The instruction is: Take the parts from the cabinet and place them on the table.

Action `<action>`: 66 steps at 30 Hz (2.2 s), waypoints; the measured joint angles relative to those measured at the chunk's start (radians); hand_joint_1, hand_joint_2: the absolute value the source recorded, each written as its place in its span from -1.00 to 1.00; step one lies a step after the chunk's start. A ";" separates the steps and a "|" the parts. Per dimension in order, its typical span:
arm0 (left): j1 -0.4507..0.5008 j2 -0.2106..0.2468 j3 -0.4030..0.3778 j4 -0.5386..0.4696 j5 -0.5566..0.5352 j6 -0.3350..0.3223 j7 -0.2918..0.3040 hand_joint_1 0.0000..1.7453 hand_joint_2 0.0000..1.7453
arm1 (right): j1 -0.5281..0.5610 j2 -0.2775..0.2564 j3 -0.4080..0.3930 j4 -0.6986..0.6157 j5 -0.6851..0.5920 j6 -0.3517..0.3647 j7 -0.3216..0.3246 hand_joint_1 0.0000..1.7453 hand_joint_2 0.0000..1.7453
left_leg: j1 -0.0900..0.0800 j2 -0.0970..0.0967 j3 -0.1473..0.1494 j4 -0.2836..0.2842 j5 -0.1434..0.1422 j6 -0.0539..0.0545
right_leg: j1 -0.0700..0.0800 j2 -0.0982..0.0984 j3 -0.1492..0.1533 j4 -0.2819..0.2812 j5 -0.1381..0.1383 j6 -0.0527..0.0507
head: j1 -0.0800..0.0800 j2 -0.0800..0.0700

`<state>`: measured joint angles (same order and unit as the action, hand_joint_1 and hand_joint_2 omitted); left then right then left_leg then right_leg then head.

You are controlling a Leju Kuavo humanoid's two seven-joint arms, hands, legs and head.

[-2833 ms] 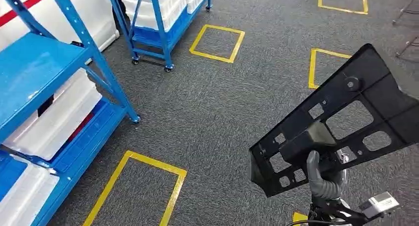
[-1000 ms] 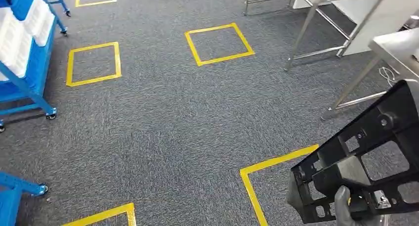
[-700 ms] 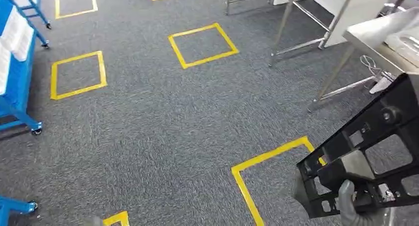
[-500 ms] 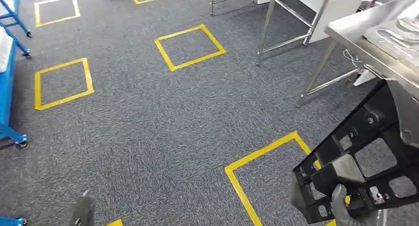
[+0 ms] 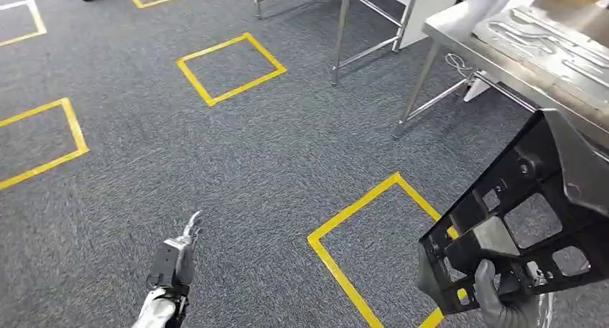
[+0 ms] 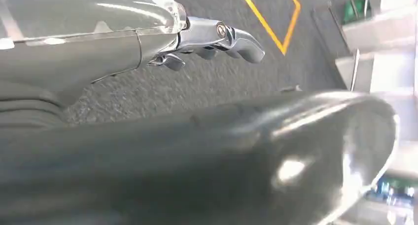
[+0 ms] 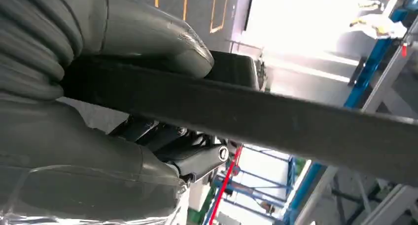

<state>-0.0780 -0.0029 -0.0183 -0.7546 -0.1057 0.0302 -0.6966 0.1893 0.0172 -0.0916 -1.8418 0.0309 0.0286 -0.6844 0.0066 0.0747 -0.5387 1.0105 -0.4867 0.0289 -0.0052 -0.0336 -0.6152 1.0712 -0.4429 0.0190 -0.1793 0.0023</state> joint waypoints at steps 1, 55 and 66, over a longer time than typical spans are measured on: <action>0.000 -0.003 -0.005 0.003 0.000 0.000 0.000 -1.00 -1.00 | 0.000 -0.002 0.000 0.000 0.000 0.000 -0.001 1.00 1.00 | -0.001 0.009 0.002 -0.001 -0.003 -0.002 | 0.013 -0.057 0.025 -0.052 -0.007 -0.010 | 0.000 0.000; 0.055 -0.011 0.224 0.557 0.206 0.094 0.284 -1.00 -1.00 | -0.883 -0.282 0.251 0.444 0.140 -0.063 0.365 1.00 1.00 | 0.000 -0.074 -0.062 -0.038 0.070 0.009 | -0.005 0.044 0.044 0.163 -0.109 0.011 | 0.001 0.000; 0.064 -0.008 0.252 0.567 0.220 0.095 0.279 -1.00 -1.00 | -0.954 -0.334 0.354 0.607 0.107 -0.137 0.375 1.00 1.00 | 0.011 -0.083 0.124 -0.049 -0.054 -0.046 | -0.002 0.023 -0.064 -0.073 0.070 -0.012 | 0.000 0.000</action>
<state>-0.0138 -0.0114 0.2335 -0.1881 0.1144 0.1255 -0.4177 -0.7643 -0.3173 0.2625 -1.2345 0.1381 -0.1087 -0.3098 0.0178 -0.0083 -0.4150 0.9614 -0.5409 -0.0170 -0.0075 -0.0103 -0.6794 0.9977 -0.3728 0.0070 -0.1797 0.0027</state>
